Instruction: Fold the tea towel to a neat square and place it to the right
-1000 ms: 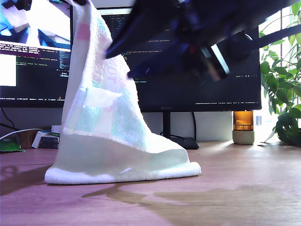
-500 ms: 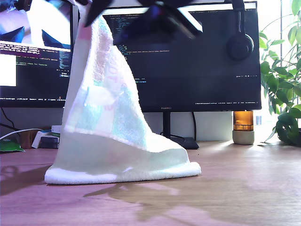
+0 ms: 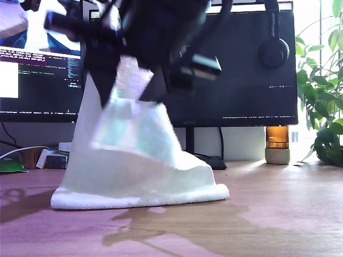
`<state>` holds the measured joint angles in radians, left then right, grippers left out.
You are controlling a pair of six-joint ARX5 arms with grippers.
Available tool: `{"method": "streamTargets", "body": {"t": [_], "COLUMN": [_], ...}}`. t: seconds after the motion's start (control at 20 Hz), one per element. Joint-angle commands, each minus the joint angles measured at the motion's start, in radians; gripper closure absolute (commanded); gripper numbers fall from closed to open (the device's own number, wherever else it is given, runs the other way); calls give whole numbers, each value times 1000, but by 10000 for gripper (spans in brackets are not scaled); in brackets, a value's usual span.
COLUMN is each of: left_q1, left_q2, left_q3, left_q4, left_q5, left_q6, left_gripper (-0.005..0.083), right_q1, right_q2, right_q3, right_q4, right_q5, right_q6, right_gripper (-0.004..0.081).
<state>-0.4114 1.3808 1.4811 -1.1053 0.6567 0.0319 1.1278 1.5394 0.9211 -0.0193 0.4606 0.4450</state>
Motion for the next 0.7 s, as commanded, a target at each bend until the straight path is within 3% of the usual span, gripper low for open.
{"method": "streamTargets", "body": {"t": [0.0,0.15,0.35,0.5,0.65], "left_q1": [-3,-3,-3,-3,-3], "left_q2": [-9,-9,-9,-9,-9], "left_q3": [-6,-6,-6,-6,-6], "left_q4": [7,6,5,-1,-16], "left_q5": [18,38,46,31,-53], "left_q6": [-3,-6,-5,23,59], "left_gripper": [794,794,794,794,794], "right_q1": [4,-5,-5,-5,-13], "right_q2": [8,8,8,6,-31], "right_q3": [18,18,18,18,26], "right_q4": [2,-14,-16,-63,-243], "right_q5": [26,32,28,20,18], "right_q6": [3,3,0,-66,-164], "right_gripper": [451,515,779,780,780]}}
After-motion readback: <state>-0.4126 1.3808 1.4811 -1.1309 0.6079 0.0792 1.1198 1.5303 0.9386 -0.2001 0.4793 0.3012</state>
